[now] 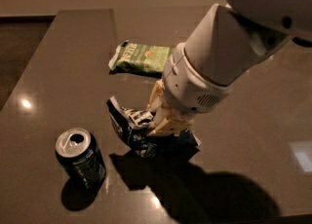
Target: Move blue chip bag near pepsi can
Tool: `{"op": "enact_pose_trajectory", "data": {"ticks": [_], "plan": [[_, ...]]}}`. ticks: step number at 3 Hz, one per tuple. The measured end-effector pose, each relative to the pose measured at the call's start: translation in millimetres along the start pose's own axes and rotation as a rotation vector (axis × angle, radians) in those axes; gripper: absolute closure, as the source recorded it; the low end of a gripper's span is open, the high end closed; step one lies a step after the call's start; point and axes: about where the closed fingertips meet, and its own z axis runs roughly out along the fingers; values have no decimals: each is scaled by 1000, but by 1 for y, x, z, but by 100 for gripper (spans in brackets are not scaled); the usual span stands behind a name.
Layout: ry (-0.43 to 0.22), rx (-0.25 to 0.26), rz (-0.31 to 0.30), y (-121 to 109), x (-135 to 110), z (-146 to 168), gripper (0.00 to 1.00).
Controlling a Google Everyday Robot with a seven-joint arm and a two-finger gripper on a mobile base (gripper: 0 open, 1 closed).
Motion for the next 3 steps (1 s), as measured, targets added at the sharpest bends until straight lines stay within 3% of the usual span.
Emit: {"op": "enact_pose_trajectory", "data": {"ticks": [1,2,3], "plan": [[-33,-13,-29,0,-13,1,28],[-75,8,-37,0,-20,0,6],[-81,16,-42,0,-23,-2,0]]}}
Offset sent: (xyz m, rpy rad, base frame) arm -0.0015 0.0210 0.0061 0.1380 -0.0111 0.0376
